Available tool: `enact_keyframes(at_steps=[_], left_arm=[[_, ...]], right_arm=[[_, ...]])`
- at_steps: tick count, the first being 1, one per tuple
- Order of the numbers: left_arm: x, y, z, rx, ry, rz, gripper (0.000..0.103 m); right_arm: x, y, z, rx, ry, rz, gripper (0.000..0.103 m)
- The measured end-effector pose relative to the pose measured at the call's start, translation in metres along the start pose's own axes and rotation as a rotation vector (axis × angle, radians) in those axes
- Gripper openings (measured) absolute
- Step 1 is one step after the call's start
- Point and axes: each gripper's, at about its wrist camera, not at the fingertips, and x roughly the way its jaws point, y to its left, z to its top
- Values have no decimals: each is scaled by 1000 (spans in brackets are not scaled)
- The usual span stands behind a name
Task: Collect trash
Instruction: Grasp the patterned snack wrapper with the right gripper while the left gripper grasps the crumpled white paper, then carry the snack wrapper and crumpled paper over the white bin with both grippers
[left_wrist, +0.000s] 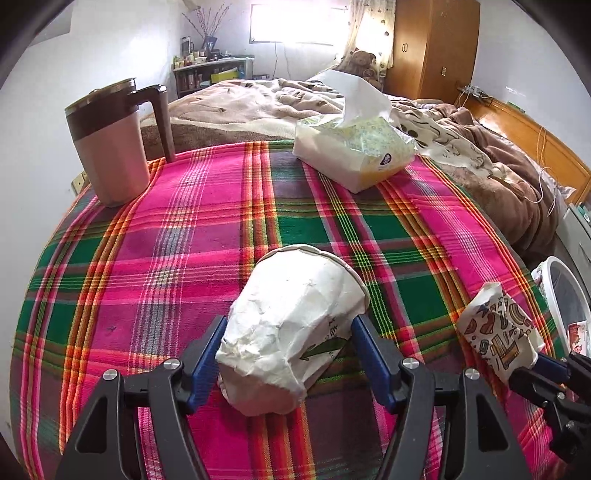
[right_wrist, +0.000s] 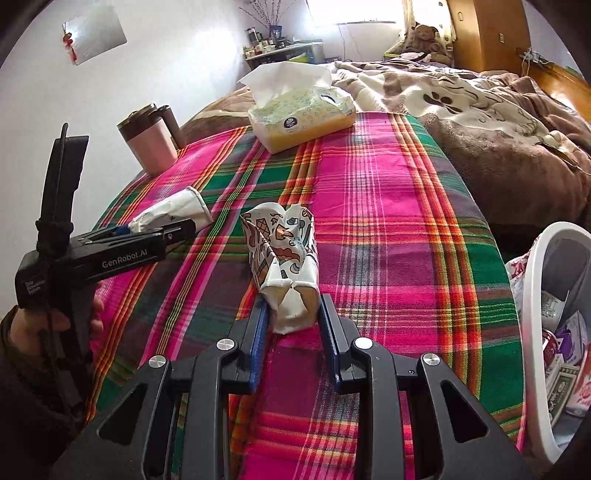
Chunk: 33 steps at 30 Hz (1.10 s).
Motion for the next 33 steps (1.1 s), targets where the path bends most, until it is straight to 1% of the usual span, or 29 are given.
enact_keyframes(at_steps=[2, 4, 5, 7, 8, 12, 20, 33], left_arm=[[-1, 1, 0, -10, -2, 0, 67], [-2, 2, -1, -24, -5, -11, 60], [-3, 2, -2, -31, -6, -10, 54], [-4, 1, -2, -27, -5, 0, 49], [-5, 0, -3, -22, -7, 4, 44], [-13, -9, -8, 10, -20, 17, 37], [-41, -15, -16, -5, -65, 17, 36], [-97, -34, -32, -8, -146, 12, 36]], right_arm=[[0, -1, 0, 2, -2, -1, 28], [0, -1, 0, 4, -2, 0, 28], [-1, -1, 0, 4, -4, 1, 28], [-2, -1, 0, 4, -7, 1, 28], [-2, -1, 0, 4, -9, 3, 28], [-4, -2, -1, 7, -16, 2, 28], [-17, -3, -3, 8, -42, 2, 28], [-53, -11, -9, 16, -114, 5, 28]])
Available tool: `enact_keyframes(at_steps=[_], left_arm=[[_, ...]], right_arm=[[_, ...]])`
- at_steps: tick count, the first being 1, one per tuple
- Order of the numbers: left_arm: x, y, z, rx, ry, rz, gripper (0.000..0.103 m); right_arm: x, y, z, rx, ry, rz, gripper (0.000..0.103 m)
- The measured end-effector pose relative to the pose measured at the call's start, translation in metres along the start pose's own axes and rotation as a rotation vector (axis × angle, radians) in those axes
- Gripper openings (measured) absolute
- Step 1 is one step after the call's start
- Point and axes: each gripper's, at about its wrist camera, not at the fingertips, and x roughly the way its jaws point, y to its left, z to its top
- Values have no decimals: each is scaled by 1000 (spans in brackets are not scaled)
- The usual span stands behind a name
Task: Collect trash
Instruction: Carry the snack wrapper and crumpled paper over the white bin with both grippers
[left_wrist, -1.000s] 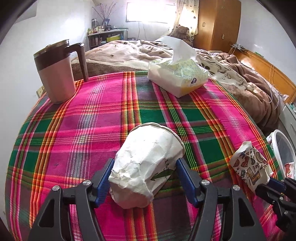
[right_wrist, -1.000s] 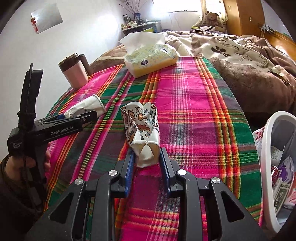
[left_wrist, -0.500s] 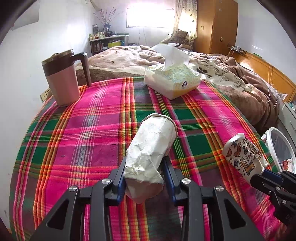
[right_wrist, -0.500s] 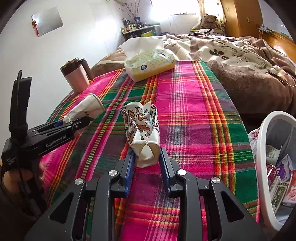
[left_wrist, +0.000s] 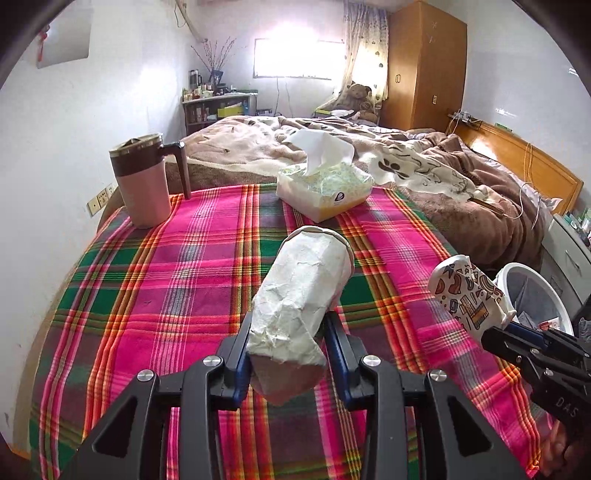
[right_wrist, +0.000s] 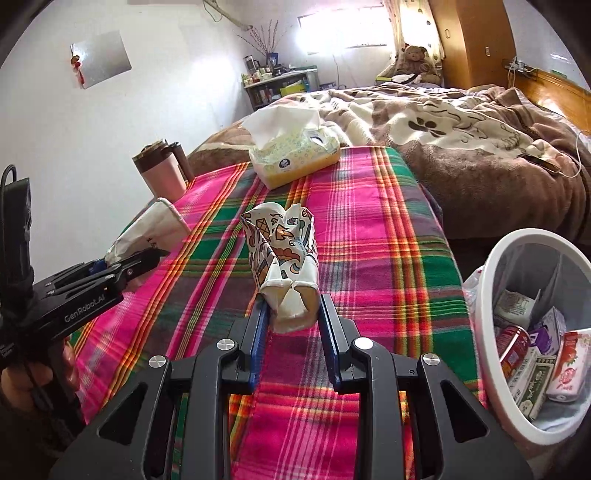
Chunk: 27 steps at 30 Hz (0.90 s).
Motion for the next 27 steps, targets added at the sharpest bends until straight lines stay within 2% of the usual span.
enact_keyframes(at_steps=[15, 27], left_arm=[[-57, -53, -12, 39, -98, -29, 36], [-77, -123, -19, 105, -131, -120, 37]], right_arm=[[-52, -32, -4, 30, -90, -28, 28], [-90, -78, -11, 83, -150, -97, 28]])
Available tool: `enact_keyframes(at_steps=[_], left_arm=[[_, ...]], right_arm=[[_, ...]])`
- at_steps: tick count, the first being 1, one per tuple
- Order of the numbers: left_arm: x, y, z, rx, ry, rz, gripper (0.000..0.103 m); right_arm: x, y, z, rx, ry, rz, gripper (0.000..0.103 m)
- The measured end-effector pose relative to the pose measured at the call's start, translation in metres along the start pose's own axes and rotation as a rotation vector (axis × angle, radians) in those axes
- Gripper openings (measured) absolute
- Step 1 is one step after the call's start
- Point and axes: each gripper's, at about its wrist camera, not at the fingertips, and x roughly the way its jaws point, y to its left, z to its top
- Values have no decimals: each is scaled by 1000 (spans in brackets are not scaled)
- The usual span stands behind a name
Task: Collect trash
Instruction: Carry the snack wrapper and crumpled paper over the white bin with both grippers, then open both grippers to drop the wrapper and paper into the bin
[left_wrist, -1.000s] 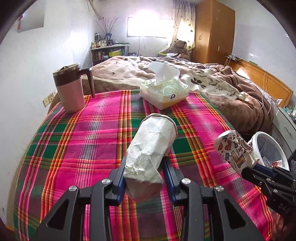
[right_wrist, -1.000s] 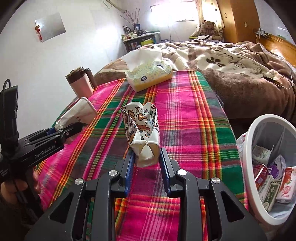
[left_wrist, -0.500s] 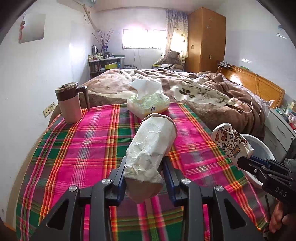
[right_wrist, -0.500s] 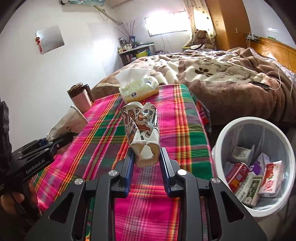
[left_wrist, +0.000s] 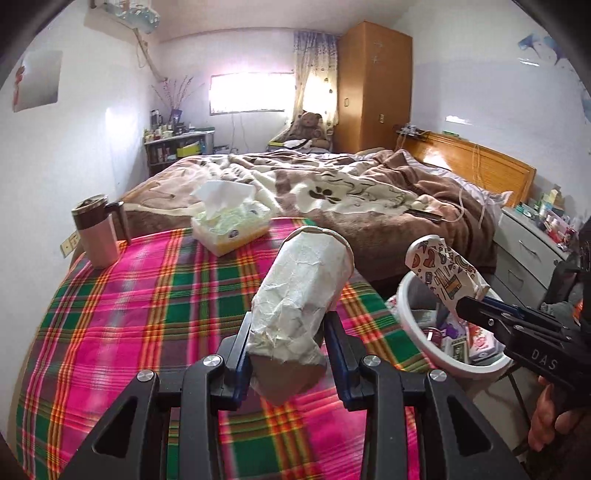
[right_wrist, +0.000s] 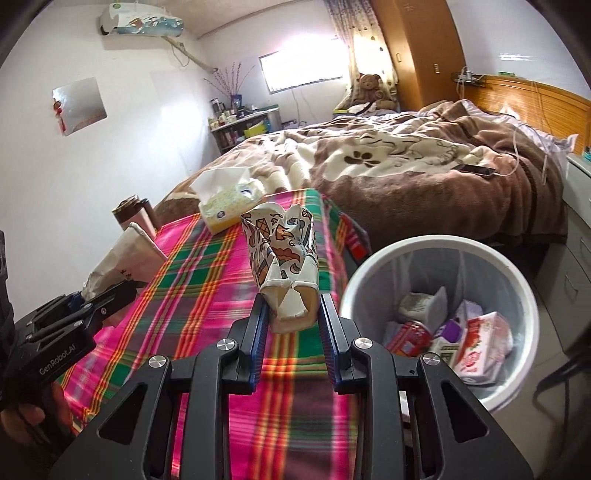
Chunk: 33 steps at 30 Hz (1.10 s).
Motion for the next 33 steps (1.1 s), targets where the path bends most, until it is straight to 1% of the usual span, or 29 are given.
enact_keyframes(at_steps=[8, 16, 23, 28, 33], left_arm=[[3, -54, -1, 44, -5, -78, 37], [12, -96, 2, 74, 3, -141, 37], [28, -125, 5, 95, 26, -184, 37], [42, -140, 4, 91, 46, -202, 37], [52, -160, 1, 116, 49, -211, 38]], right_arm=[[-19, -40, 3, 51, -37, -68, 28], [-28, -72, 8, 87, -62, -141, 28], [-25, -95, 7, 106, -45, -178, 28], [-17, -108, 6, 108, -7, -198, 28], [-12, -121, 5, 97, 29, -216, 28]])
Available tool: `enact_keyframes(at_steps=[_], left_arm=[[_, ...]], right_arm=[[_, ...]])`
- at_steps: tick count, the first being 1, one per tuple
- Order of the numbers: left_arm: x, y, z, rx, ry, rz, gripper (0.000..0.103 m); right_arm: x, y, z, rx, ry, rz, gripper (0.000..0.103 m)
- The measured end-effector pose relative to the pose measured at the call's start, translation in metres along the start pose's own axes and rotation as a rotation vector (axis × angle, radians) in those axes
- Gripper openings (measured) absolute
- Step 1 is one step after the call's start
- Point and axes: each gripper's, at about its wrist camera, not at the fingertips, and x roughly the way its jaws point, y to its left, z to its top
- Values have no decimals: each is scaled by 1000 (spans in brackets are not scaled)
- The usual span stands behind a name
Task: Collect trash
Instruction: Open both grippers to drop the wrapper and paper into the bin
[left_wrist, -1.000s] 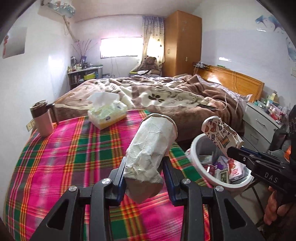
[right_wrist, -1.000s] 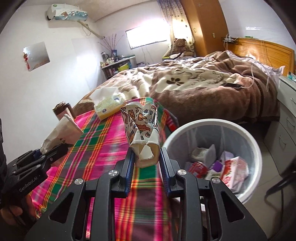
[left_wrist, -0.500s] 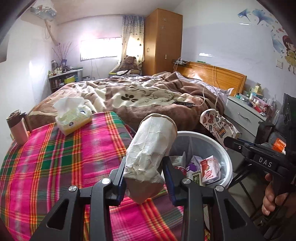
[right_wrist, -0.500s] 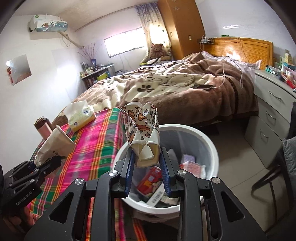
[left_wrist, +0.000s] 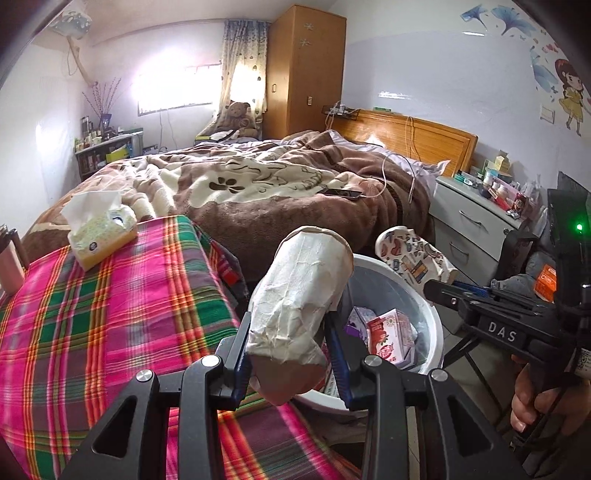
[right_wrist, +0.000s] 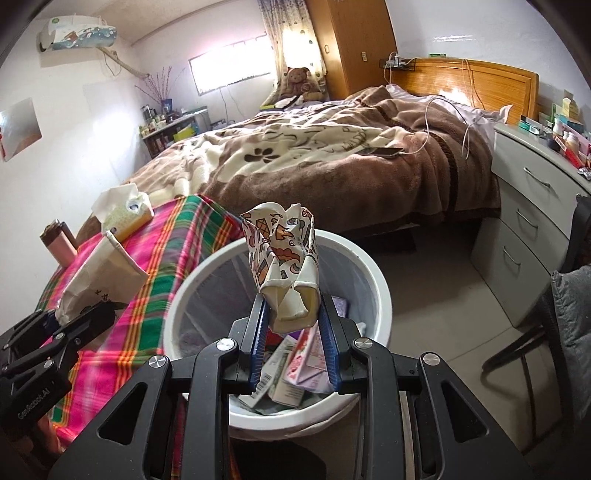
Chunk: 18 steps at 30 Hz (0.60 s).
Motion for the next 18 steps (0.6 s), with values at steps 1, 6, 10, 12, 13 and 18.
enact_keyframes(at_steps=[1, 6, 10, 12, 13, 18], left_arm=[[3, -4, 0, 6, 1, -1, 38], [19, -16, -1, 15, 24, -11, 39], [32, -21, 0, 11, 47, -33, 42], [36, -21, -1, 5, 57, -31, 48], [38, -20, -1, 5, 59, -30, 50], [40, -18, -3, -1, 64, -21, 56]], right_arm=[[1, -2, 0, 0, 6, -5, 28], [11, -13, 0, 8, 43, -22, 29], [17, -16, 0, -2, 61, -26, 30], [19, -18, -1, 3, 74, -18, 32], [20, -19, -1, 7, 76, -16, 32], [21, -18, -2, 1, 83, -25, 39]])
